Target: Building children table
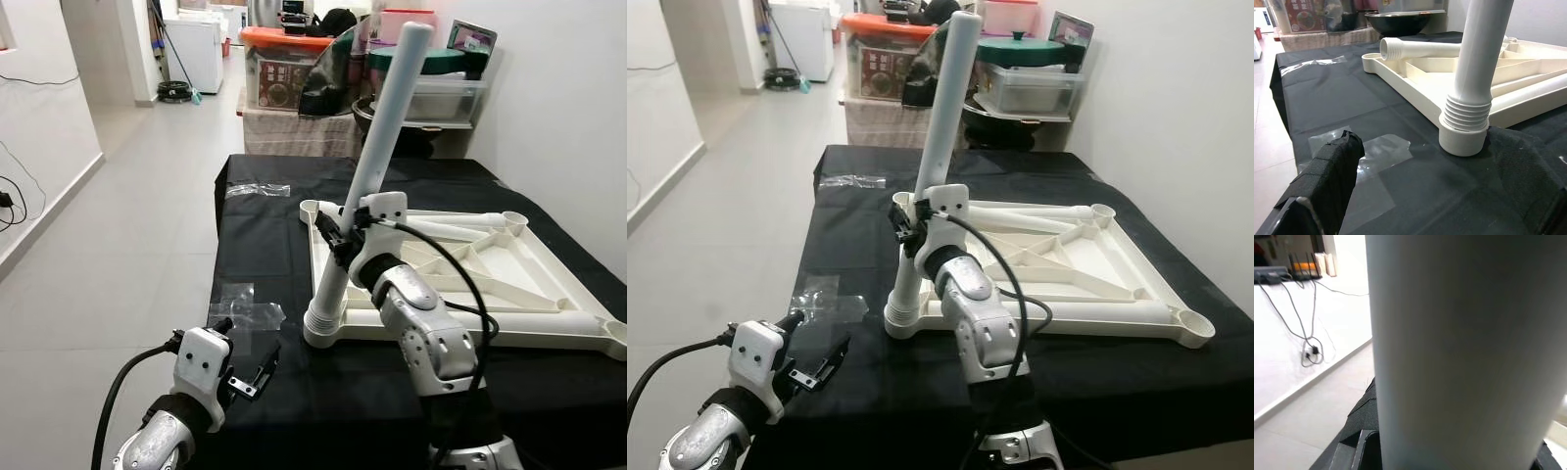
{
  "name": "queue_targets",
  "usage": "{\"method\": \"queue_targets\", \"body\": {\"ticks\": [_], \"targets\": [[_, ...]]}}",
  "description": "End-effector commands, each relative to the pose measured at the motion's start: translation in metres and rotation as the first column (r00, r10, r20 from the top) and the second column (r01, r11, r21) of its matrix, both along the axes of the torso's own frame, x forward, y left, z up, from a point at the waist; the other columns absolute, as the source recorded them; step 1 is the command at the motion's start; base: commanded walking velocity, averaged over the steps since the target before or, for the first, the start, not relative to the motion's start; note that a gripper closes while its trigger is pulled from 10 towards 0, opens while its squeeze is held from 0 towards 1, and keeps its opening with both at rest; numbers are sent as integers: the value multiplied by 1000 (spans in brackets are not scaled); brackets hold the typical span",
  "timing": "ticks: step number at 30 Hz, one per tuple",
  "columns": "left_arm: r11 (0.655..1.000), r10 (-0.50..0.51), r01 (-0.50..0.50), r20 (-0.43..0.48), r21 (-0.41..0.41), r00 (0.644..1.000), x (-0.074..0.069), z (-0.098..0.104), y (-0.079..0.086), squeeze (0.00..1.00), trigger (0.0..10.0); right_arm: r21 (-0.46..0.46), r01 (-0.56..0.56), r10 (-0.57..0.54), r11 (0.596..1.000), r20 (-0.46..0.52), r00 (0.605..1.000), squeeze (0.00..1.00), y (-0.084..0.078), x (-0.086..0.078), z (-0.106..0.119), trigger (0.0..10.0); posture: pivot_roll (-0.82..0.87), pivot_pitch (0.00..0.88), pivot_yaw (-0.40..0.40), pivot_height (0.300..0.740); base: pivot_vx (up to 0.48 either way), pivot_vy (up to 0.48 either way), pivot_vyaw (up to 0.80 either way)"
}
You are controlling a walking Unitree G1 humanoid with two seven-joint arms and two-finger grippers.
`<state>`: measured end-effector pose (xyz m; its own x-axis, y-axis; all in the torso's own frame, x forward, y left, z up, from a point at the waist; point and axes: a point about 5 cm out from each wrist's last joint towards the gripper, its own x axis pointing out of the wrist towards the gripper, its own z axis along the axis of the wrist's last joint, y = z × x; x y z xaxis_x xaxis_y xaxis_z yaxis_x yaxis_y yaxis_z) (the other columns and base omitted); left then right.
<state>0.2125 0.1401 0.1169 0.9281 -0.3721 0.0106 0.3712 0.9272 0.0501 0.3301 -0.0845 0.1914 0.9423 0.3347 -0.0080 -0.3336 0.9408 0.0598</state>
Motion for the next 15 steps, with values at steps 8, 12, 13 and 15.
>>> {"method": "queue_targets", "body": {"ticks": [8, 12, 13, 15], "targets": [[1000, 1, -1, 1, -11, 1000, 1, 1, -3, 0, 10000, -178, 176, -214, 968, -217, 952, 0, -23, -7, -53, 10000, 105, 0, -85, 740, 0, 0, 0], [1000, 7, -7, 0, -13, 1000, 2, 1, -2, 0, 10000, -168, 246, -280, 954, -221, 934, 0, -29, -10, -53, 10000, 105, 0, -84, 740, 0, 0, 0], [1000, 11, -11, 3, -14, 1000, 2, 2, -1, 0, 10000, -170, 282, -315, 944, -220, 923, 0, -31, -11, -54, 10000, 105, 0, -83, 740, 0, 0, 0], [1000, 11, -11, 3, -14, 1000, 2, 2, -1, 0, 10000, -170, 282, -315, 944, -220, 923, 0, -31, -11, -54, 10000, 105, 0, -83, 740, 0, 0, 0]]}}
